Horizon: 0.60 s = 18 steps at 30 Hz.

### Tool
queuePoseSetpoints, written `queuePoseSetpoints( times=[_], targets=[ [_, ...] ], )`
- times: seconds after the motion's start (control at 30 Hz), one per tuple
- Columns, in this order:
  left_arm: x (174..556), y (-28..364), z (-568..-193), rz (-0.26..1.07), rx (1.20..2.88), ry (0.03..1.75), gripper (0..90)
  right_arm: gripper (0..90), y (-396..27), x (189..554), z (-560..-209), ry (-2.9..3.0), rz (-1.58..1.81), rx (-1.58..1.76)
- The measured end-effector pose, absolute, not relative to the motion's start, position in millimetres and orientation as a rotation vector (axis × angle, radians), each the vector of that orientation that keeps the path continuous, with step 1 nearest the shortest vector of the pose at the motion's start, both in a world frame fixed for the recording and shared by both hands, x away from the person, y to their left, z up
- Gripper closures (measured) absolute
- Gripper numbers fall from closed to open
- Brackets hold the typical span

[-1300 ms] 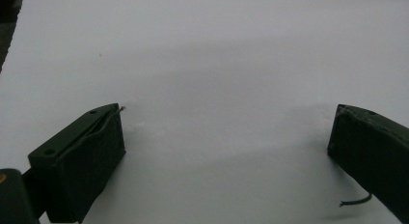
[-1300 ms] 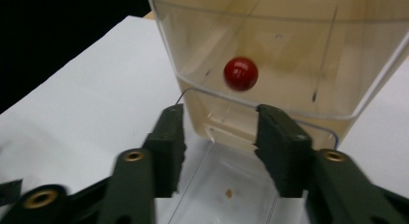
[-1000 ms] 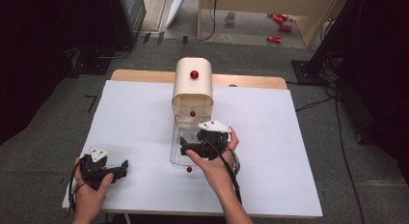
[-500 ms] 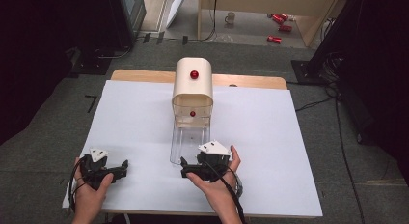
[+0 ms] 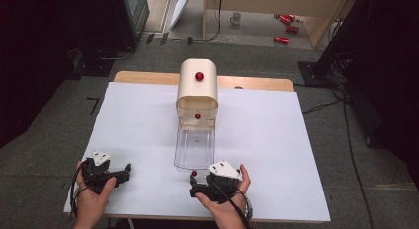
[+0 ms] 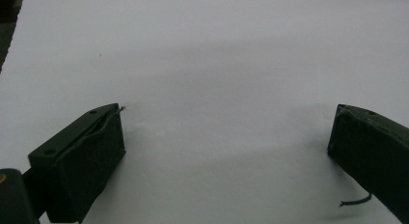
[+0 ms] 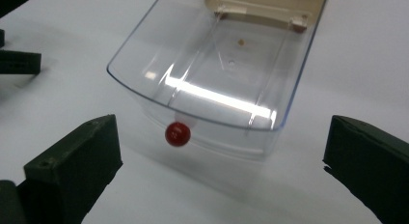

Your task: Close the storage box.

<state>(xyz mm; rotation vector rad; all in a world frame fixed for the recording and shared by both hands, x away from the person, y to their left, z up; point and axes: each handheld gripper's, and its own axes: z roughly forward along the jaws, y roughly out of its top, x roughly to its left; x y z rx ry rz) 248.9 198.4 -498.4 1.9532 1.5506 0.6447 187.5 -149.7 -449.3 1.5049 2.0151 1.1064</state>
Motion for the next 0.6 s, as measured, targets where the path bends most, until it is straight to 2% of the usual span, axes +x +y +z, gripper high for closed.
queuePoseSetpoints(
  times=[0.53,0.6],
  targets=[
    [249,198,-499,0.645,1.952,1.551,0.0,0.0,-145,175,-486,2.042,1.062,1.603],
    [249,198,-498,0.645,1.952,1.550,0.0,4.4,-142,175,-488,2.045,1.065,1.605]
  ],
)
